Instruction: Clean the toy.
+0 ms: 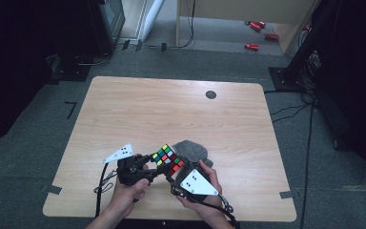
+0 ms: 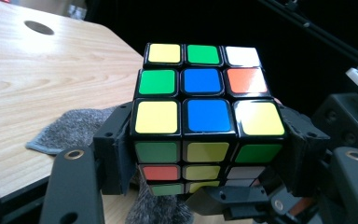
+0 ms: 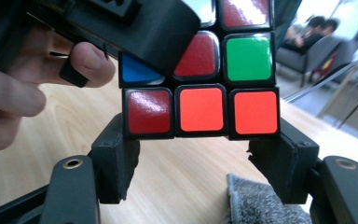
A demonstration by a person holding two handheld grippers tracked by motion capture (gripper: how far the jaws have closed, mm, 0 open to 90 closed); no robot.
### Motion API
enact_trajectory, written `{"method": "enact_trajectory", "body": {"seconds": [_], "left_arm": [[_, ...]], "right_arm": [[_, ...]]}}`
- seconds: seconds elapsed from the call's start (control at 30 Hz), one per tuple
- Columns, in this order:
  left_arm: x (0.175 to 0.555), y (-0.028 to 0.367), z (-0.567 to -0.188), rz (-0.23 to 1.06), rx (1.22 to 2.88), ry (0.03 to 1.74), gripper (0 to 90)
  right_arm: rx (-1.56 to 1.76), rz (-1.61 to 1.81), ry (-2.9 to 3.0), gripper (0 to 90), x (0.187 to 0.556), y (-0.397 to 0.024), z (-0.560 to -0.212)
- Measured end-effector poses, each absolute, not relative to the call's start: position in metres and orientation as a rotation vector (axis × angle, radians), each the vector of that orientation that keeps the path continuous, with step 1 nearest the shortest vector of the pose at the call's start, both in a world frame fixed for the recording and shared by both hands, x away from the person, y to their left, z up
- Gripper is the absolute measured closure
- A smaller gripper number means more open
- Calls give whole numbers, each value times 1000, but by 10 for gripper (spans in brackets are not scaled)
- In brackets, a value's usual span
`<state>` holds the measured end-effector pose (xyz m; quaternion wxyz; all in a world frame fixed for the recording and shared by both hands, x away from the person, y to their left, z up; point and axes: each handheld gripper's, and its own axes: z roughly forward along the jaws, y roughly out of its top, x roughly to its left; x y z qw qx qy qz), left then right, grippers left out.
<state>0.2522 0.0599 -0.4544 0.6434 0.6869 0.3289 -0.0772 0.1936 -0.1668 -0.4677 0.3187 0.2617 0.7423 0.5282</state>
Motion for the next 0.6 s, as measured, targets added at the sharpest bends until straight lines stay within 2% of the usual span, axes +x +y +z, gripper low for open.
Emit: {"method": "enact_trajectory", "body": {"seconds": [0.1,0.13,0.23,0.33,0.6], "left_arm": [[255,64,-454,-178,1549,737,304],[256,67,-452,-160,1537,736,270],[258,78,-448,-101,1512,723,254],[261,84,-449,-14,1545,721,202],[259,77,-456,145,1686,659,203]], "right_arm": [[703,1389,1974,351,196,-169,-466],[711,1385,1980,351,196,-169,-466],[755,1366,1981,351,198,-174,-467],[818,1370,1965,351,203,-183,-465],[916,1430,1951,351,206,-200,-451]]}}
